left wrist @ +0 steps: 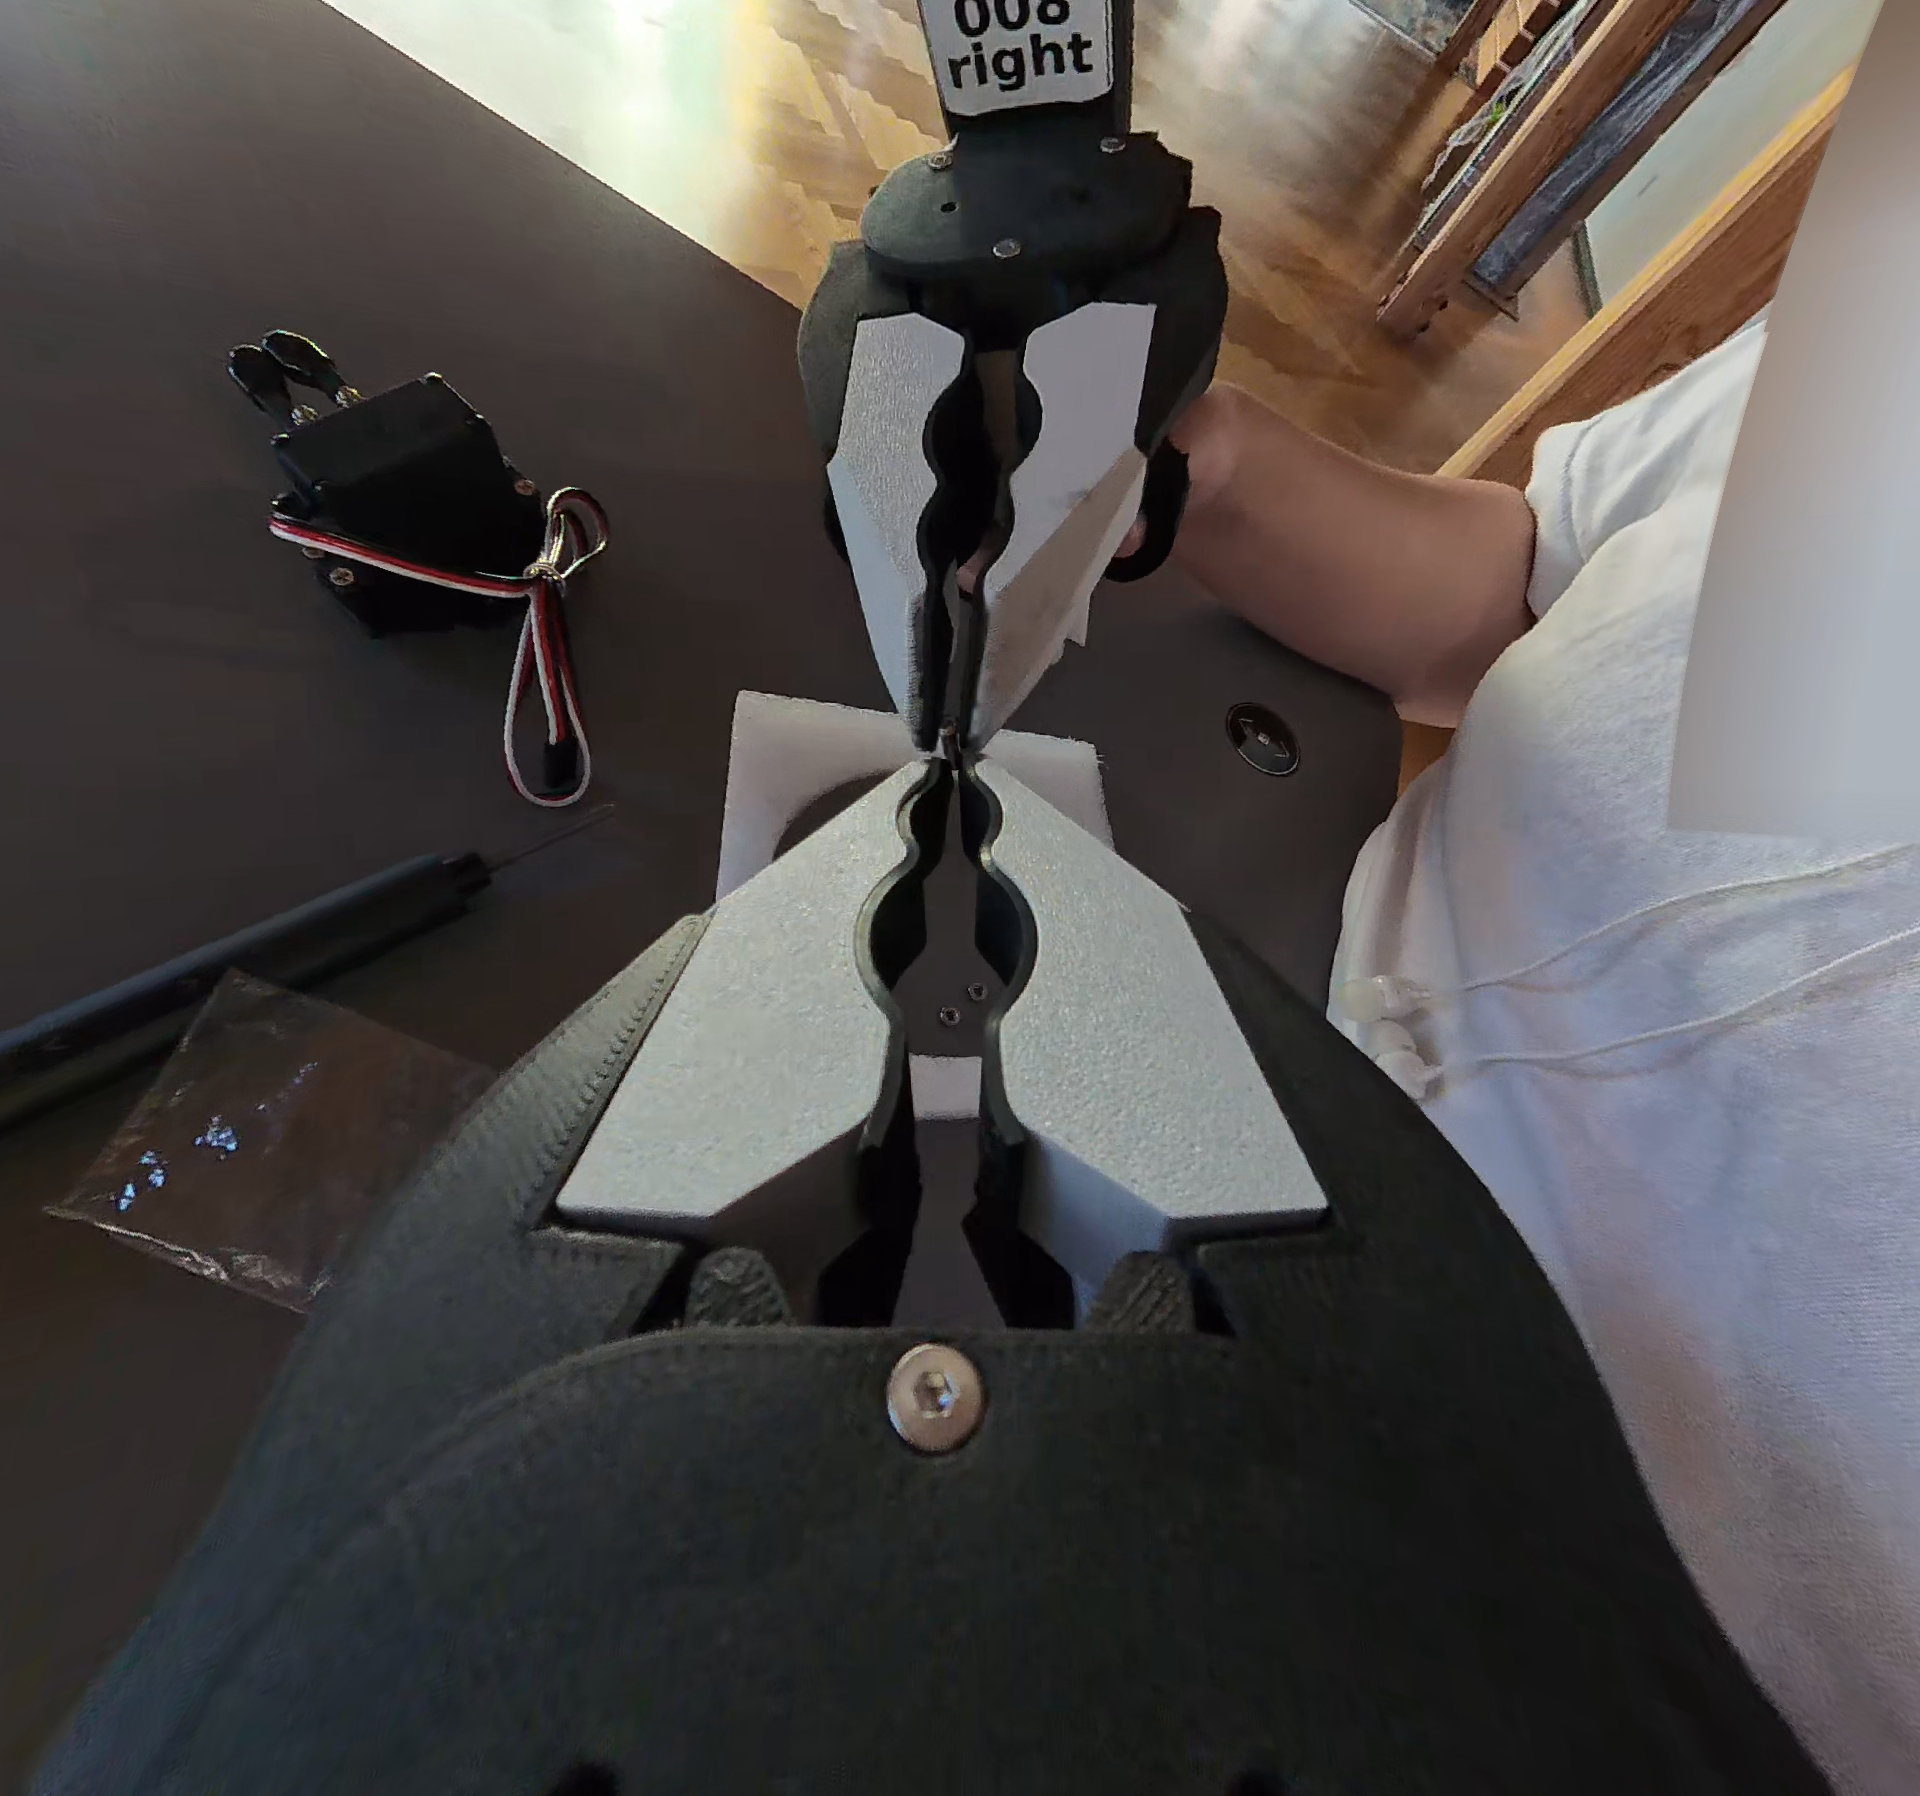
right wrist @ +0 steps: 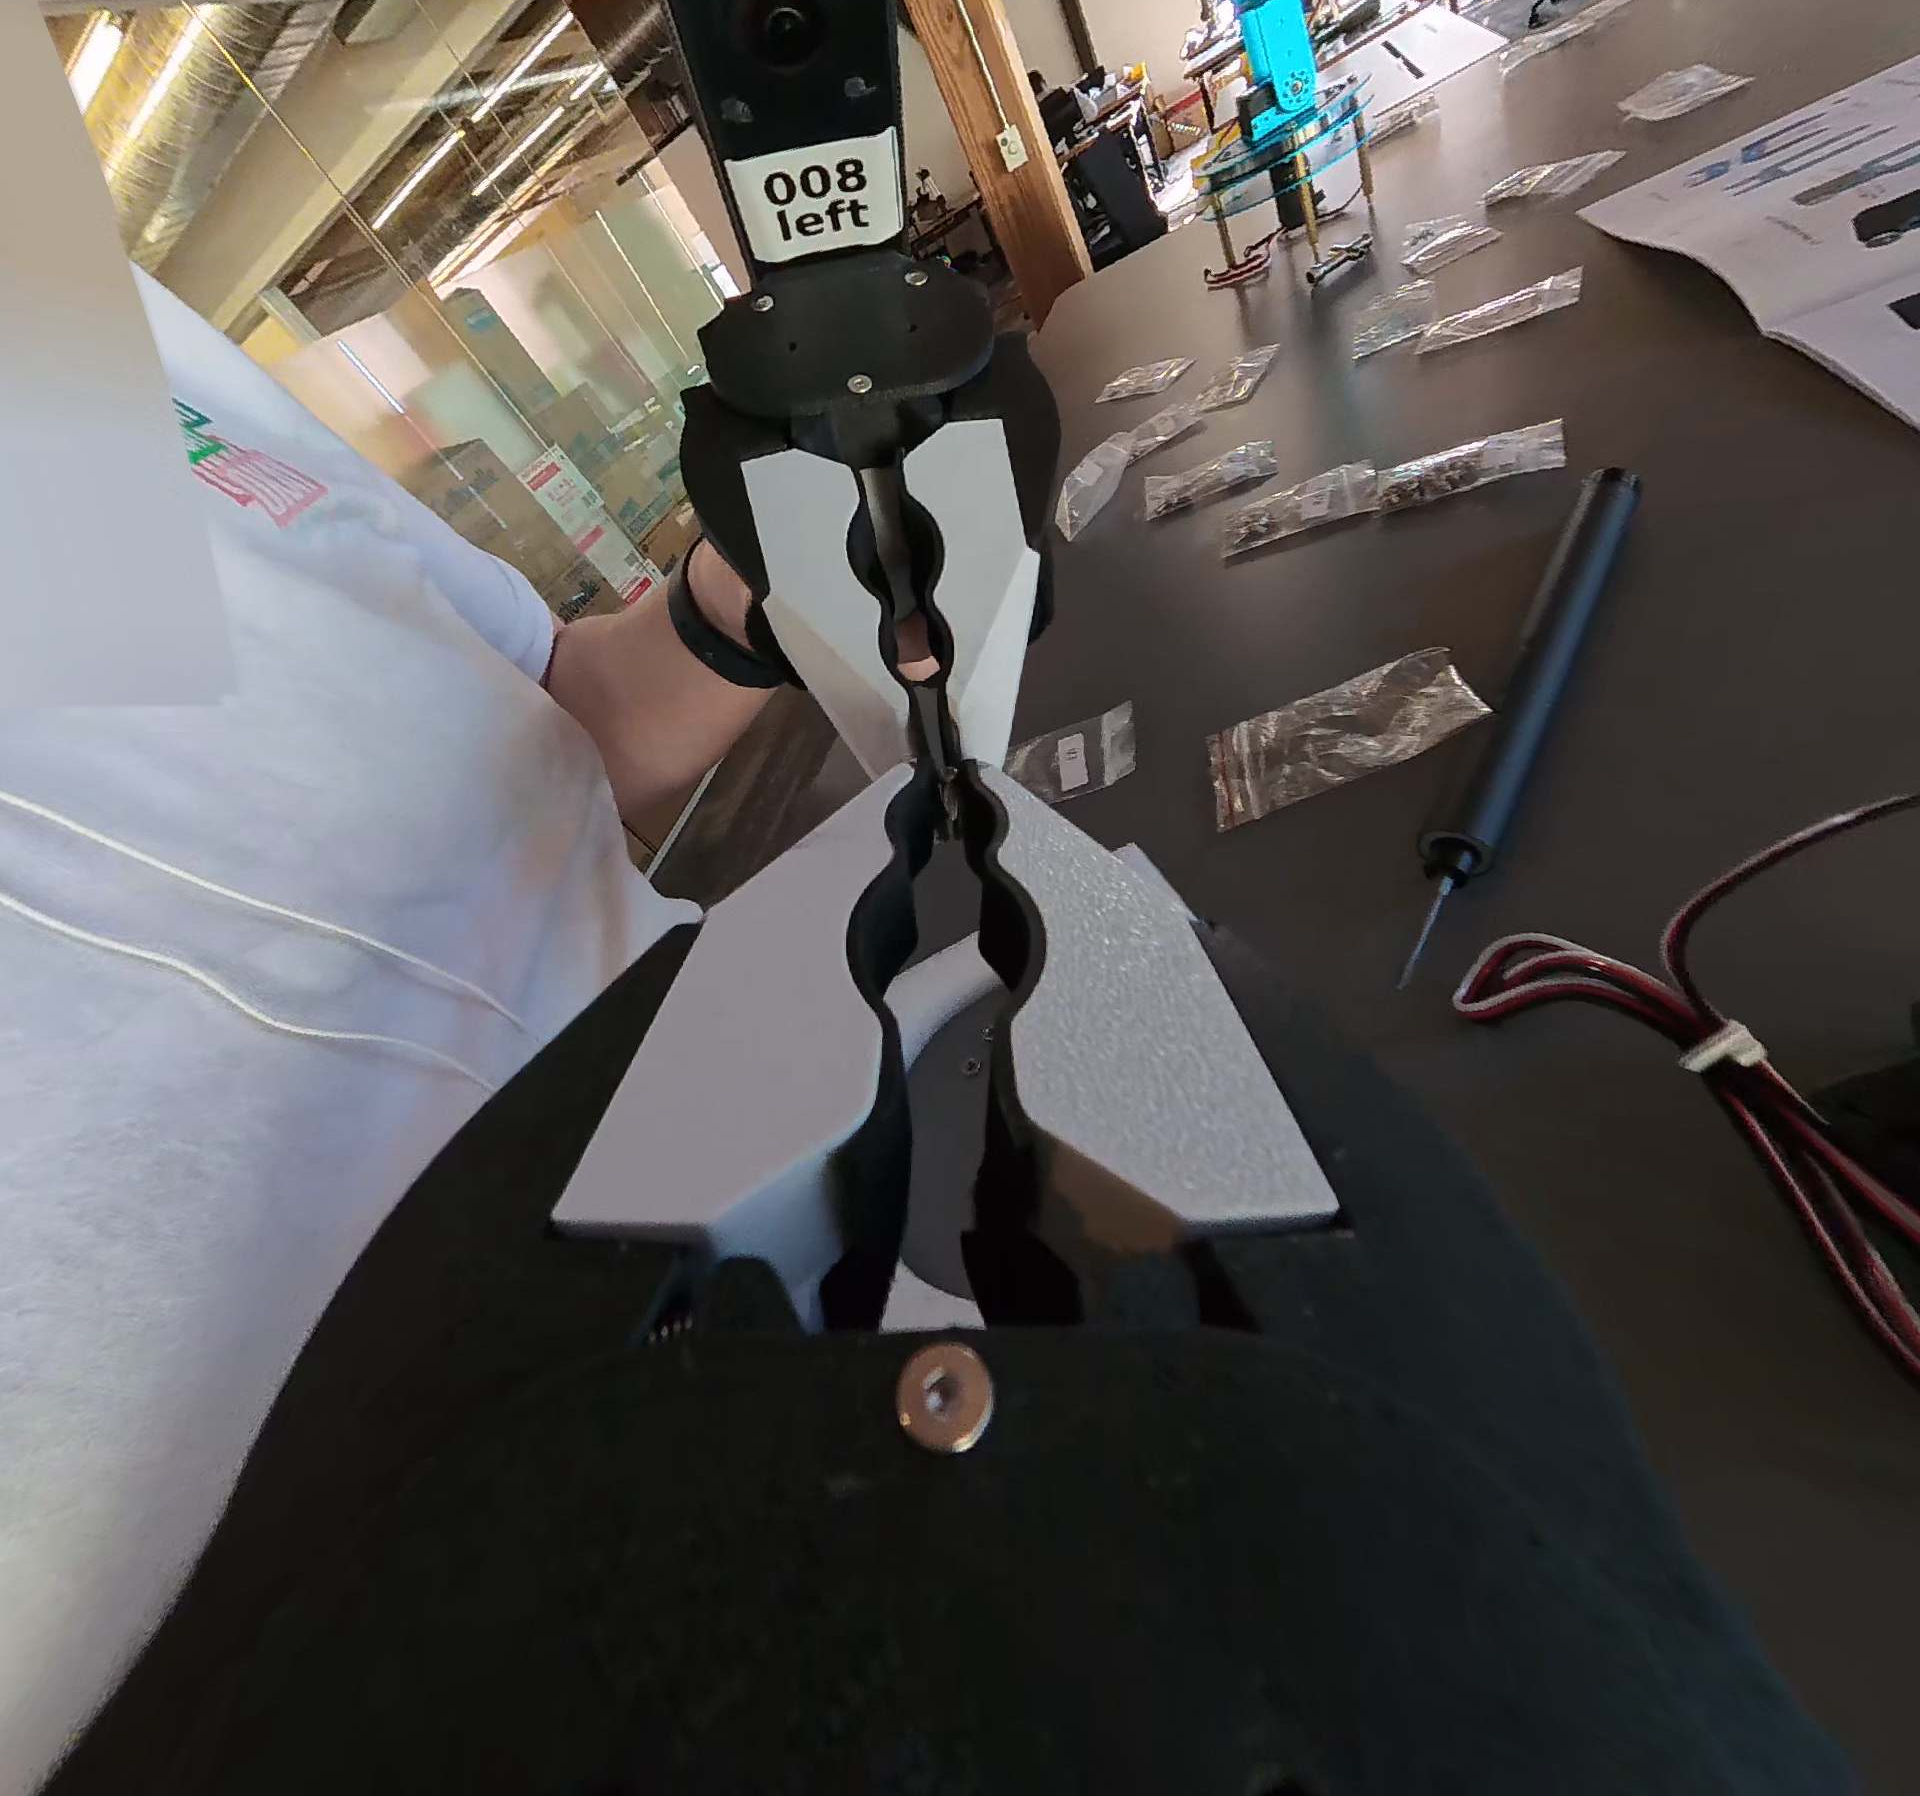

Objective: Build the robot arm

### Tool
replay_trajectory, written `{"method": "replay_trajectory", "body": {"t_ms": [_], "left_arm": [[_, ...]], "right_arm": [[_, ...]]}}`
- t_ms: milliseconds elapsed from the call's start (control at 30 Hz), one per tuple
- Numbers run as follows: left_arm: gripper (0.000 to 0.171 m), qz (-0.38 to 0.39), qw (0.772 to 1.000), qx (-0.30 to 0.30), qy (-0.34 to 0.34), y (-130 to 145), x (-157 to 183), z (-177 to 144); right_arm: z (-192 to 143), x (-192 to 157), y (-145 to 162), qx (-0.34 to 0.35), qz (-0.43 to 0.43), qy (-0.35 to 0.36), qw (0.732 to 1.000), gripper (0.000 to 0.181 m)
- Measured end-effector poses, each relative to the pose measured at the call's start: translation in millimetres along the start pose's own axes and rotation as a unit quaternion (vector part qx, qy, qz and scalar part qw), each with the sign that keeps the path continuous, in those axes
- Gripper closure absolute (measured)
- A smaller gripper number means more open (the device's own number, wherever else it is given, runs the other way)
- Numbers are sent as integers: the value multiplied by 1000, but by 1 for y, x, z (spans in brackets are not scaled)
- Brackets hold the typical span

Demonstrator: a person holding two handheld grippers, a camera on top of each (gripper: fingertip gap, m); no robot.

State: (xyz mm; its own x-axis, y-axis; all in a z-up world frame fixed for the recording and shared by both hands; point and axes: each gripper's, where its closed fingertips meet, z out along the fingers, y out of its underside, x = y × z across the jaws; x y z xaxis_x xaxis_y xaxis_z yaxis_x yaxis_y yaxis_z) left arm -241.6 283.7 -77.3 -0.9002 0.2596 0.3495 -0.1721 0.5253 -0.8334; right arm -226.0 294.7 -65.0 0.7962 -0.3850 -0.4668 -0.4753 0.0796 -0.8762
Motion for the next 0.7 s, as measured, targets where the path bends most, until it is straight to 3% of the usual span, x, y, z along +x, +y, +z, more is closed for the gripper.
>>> {"method": "replay_trajectory", "body": {"t_ms": [400,700], "left_arm": [[171,14,1000,-2,-3,4,18,-20],[171,37,999,36,11,7,36,-69]], "right_arm": [[17,-22,-4,-26,-20,-20,999,178],[59,-48,-23,-34,-71,23,997,179]]}}
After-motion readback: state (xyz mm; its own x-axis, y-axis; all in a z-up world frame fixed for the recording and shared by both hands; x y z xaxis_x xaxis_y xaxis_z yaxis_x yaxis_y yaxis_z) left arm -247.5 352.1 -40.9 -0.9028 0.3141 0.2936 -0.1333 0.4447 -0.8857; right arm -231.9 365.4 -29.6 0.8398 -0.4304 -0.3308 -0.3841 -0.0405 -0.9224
